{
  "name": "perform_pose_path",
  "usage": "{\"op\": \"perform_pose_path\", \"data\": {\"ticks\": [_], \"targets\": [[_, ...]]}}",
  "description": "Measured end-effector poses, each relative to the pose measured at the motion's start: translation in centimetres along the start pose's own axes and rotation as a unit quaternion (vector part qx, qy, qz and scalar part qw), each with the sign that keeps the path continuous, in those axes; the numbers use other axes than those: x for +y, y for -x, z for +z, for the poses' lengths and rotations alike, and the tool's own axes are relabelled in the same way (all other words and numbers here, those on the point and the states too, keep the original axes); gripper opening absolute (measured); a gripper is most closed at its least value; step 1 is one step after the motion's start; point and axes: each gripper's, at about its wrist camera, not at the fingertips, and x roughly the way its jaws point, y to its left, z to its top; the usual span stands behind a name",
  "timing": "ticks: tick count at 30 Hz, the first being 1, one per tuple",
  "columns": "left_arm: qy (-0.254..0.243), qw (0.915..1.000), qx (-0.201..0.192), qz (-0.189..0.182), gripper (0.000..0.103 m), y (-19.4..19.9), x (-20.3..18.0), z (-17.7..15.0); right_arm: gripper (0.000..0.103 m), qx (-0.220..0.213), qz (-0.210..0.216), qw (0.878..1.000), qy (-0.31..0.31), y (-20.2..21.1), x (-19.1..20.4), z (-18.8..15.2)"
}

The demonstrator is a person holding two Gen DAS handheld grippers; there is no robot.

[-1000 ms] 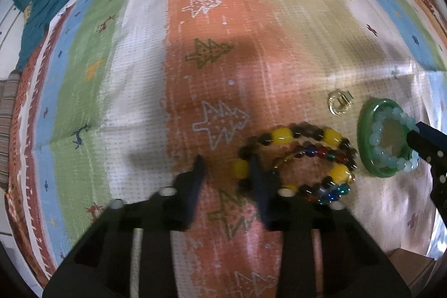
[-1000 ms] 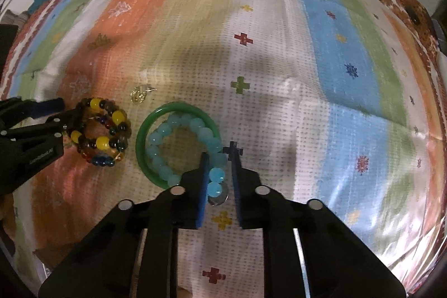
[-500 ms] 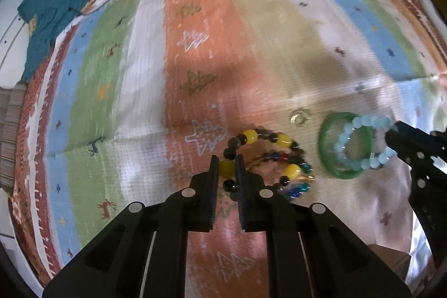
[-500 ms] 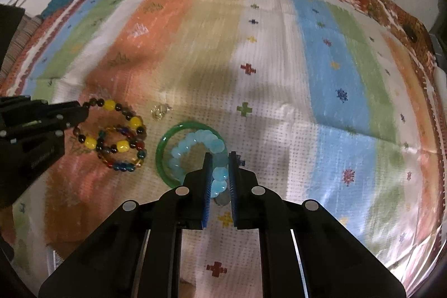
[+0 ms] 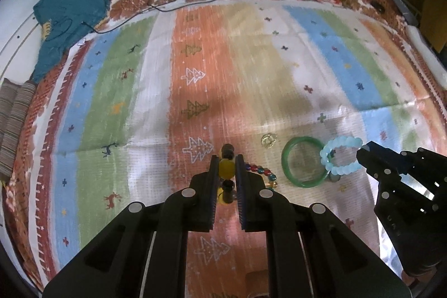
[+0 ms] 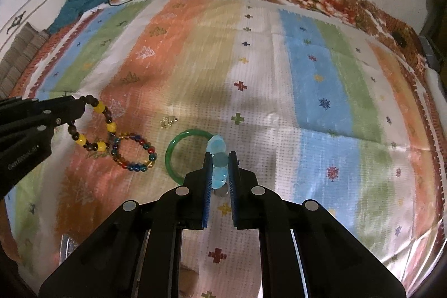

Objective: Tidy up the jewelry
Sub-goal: 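Lift the yellow-black bracelet with the left gripper while the right gripper lifts the pale blue bracelet, then lower both held bracelets into the silver tin and open both grippers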

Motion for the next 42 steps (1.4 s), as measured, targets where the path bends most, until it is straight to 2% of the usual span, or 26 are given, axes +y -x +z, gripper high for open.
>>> {"op": "perform_pose_path", "data": {"ticks": [9, 17, 29, 42], "targets": [[0.011, 0.9995, -0.021, -0.023, 0.011, 2.7, 0.4, -0.6, 0.012, -0.041, -0.003, 0.999, 0.004, 3.0, -0.1, -0.4], [-0.001, 0.9987, -0.048, -0.019, 0.011, 5.1, 0.0, -1.7, 0.012, -0.076, 0.002, 0.997, 0.011, 5.6, 0.4, -1.0], [-0.013, 0.9966, -0.073, -0.037, 0.011, 7.9, -0.9, -3.3, 0.012, -0.101, -0.005, 0.995, 0.015, 7.7, 0.4, -2.1], [-0.018, 0.9947, -0.084, -0.057, 0.011, 10.3, -1.5, -5.5, 0.012, -0.109, 0.012, 0.994, 0.016, 9.8, 0.8, -3.9]]}}
